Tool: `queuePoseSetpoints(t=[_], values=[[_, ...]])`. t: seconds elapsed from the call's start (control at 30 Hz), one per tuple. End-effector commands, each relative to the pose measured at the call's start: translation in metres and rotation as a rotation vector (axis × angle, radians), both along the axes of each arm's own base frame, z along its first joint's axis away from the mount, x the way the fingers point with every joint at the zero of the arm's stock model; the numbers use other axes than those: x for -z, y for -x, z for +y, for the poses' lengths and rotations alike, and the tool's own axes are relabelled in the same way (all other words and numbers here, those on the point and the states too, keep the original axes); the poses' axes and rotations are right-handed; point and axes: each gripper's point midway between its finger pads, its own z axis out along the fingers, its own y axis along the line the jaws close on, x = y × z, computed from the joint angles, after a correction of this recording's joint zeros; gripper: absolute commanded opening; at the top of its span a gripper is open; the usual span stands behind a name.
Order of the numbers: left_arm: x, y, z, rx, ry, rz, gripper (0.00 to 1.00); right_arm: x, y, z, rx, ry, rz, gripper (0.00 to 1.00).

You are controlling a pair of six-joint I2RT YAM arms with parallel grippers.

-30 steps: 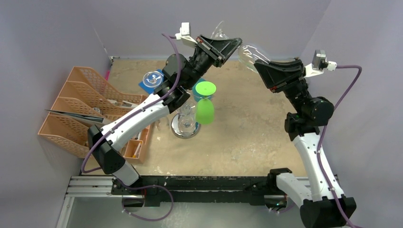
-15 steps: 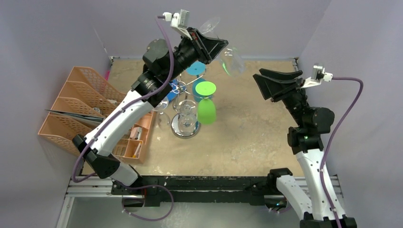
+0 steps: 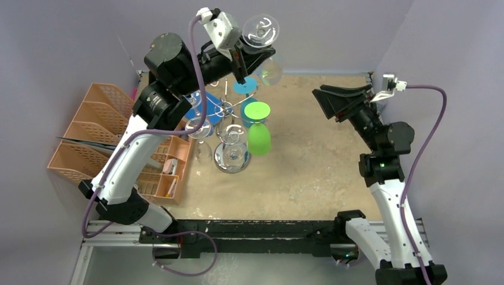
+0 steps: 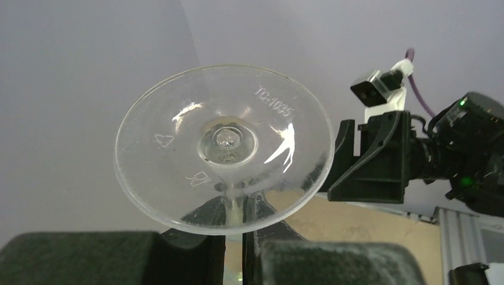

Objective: Place the wine glass upside down on the wine glass rack

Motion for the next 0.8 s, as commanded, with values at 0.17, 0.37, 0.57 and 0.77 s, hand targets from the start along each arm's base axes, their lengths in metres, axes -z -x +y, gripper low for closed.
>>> queuePoseSetpoints(t=[0.17, 0.37, 0.57, 0.77], values=[[-0.004, -0.038, 0.043, -0.140, -0.100, -0.138, 0.00, -0.020, 0.012, 0.015, -0.115, 0.020, -0.002, 0.61], [0.003, -0.065, 0.074, -0.239, -0.104, -0.115, 0.00, -0.016, 0.017, 0.028, -0.215, 0.088, 0.024, 0.61], [0.014, -0.089, 0.113, -0.329, -0.124, -0.088, 0.00, -0.007, 0.016, 0.029, -0.212, 0.111, 0.045, 0.63], [0.032, -0.113, 0.162, -0.391, -0.135, -0.042, 0.00, 0.002, 0.008, 0.031, -0.216, 0.112, 0.079, 0.63]])
